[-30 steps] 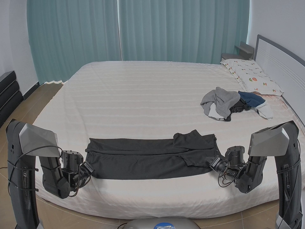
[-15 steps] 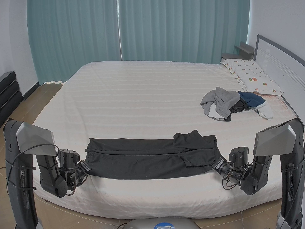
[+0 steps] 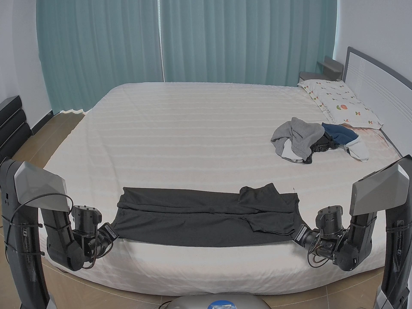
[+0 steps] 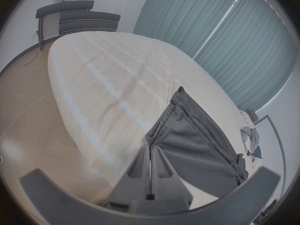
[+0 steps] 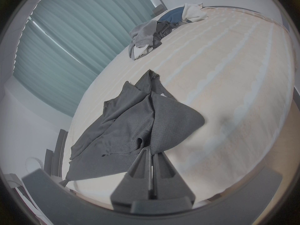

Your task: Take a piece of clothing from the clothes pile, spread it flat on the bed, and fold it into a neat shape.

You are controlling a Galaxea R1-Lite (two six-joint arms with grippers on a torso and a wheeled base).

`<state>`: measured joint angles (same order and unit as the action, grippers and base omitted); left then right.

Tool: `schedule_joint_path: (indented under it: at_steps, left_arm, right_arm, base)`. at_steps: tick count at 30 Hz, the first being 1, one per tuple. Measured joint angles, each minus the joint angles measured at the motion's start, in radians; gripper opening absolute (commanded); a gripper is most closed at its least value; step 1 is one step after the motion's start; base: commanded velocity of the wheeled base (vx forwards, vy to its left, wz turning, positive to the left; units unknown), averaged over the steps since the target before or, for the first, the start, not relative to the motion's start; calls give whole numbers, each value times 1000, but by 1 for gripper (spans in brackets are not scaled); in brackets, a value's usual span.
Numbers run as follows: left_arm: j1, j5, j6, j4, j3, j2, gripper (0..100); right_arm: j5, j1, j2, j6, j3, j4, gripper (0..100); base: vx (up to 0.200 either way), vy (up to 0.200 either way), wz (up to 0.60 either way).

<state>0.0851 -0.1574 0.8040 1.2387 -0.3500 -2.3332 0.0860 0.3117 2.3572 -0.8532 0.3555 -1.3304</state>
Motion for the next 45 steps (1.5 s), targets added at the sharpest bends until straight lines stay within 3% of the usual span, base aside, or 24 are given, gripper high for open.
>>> schedule_joint_path:
  at_steps: [7,8,9,10,21,27,31,37,42,45]
  left_arm:
    - [1,21,-27,2,50,1,0]
    - [2,27,-28,2,58,1,100]
    - [3,32,-29,1,65,2,100]
    - [5,37,-30,1,71,3,100]
    - [11,58,-29,1,94,13,100]
    - [-11,146,26,2,96,45,100]
    - [-22,187,94,3,91,70,100]
    - [-29,226,119,10,85,85,100]
    - [-30,226,124,51,86,84,100]
    - [-28,224,122,82,90,76,100]
  right_arm:
    - [0,8,-1,46,-34,-1,0]
    - [0,6,-1,51,-38,-1,0]
    - [0,4,0,54,-42,-1,0]
    - [-1,3,1,56,-43,-1,100]
    - [0,-11,-49,80,-63,4,100]
    - [-8,-33,-169,76,-74,21,100]
    - [-30,-17,-207,-7,-73,23,100]
    - [-128,40,-188,-175,-55,20,100]
    - [-145,90,-132,-218,-14,22,100]
    - [-117,118,-101,-222,2,20,100]
  base:
    - [0,0,0]
    - [0,0,0]
    - [0,0,0]
    - [0,0,0]
    - [0,0,0]
    - [0,0,0]
    - [0,0,0]
    - [0,0,0]
    - [0,0,0]
    - [0,0,0]
